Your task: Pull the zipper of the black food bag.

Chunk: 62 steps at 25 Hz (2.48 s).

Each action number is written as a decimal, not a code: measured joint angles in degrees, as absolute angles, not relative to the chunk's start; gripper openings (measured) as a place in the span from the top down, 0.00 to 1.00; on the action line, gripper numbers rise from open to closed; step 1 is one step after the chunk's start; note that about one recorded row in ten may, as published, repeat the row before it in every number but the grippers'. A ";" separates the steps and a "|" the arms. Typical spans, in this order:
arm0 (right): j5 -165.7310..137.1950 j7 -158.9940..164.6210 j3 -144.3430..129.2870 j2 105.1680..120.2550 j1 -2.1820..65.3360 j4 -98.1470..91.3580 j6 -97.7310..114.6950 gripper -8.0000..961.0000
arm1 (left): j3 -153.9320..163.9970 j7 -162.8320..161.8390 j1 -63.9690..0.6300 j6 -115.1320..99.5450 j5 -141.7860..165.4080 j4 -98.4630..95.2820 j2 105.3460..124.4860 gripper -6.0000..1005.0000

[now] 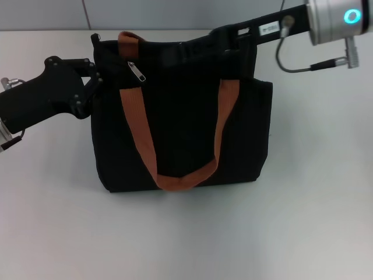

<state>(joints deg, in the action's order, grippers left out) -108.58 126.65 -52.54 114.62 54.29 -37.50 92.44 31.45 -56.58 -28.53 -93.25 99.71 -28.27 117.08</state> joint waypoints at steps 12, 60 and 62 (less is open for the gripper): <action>-109.75 130.81 -57.21 115.30 57.13 -37.30 87.54 0.63 | 31.46 -56.76 -28.73 -93.50 99.76 -28.30 117.07 0.96; -112.25 131.48 -64.65 118.24 56.66 -43.06 80.45 0.67 | 31.46 -57.04 -28.28 -94.86 99.22 -28.30 116.72 0.94; -112.27 131.48 -64.66 118.24 56.70 -43.04 80.40 0.67 | 31.46 -57.04 -28.29 -95.02 99.22 -28.30 116.72 0.94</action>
<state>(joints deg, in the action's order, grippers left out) -112.27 131.48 -64.66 118.24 56.70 -43.04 80.40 31.46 -57.04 -28.29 -95.02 99.22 -28.30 116.72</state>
